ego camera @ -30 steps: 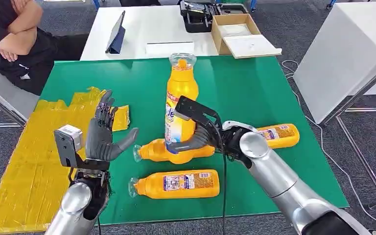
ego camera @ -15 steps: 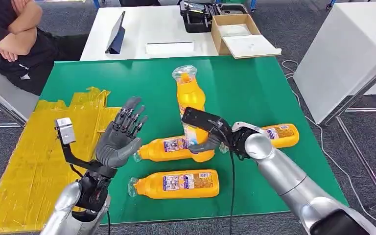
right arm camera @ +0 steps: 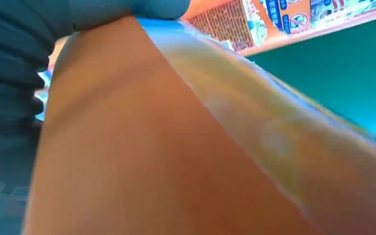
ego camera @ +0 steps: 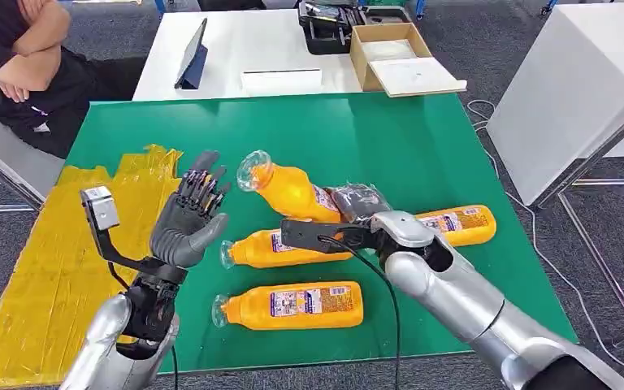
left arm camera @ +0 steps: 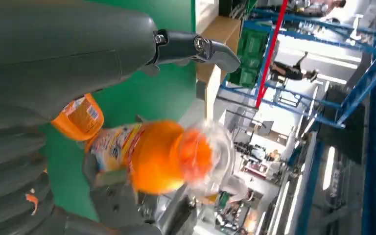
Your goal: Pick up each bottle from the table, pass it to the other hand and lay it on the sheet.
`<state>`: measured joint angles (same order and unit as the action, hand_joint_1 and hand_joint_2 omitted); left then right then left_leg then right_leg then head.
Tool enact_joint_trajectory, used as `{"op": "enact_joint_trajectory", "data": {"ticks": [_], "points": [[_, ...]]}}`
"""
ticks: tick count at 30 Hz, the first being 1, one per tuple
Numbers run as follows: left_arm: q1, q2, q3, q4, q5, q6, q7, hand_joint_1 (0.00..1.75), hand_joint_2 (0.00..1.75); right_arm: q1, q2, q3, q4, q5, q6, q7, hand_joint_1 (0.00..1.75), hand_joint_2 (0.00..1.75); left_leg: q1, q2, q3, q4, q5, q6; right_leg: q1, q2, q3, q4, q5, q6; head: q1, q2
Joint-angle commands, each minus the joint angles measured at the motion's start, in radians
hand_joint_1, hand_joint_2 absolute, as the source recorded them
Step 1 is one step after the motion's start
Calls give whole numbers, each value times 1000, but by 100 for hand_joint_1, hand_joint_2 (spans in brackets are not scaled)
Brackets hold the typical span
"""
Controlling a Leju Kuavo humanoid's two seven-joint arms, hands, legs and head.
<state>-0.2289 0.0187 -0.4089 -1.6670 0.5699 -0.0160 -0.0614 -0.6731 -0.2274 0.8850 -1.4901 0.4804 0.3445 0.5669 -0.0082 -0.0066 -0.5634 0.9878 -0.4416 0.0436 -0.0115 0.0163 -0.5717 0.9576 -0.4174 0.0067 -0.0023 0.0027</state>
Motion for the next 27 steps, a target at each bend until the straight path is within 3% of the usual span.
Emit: {"op": "enact_joint_trajectory", "data": {"ticks": [1,13,21,27], "points": [[-46,18,-25,39,-27,14,22,0,175,-44,44,90,46,123,-1,-22,175,175,0,1,6,0,-2,-5,0,-1,5,0,-2,-2,0,0],[-118,18,-60,85,-40,60,77,0,175,-103,166,134,229,270,1,-30,175,175,0,1,1,0,0,-2,0,0,1,0,0,-1,0,0],[-160,6,-90,94,57,68,128,0,175,-149,276,114,364,384,-111,-22,175,175,0,0,1,0,0,-2,0,-1,1,1,0,-1,0,0],[-167,1,-101,98,62,69,126,0,175,-142,282,92,362,398,-117,-16,175,175,0,0,1,0,0,-2,0,-2,1,1,-1,-1,0,0]]}}
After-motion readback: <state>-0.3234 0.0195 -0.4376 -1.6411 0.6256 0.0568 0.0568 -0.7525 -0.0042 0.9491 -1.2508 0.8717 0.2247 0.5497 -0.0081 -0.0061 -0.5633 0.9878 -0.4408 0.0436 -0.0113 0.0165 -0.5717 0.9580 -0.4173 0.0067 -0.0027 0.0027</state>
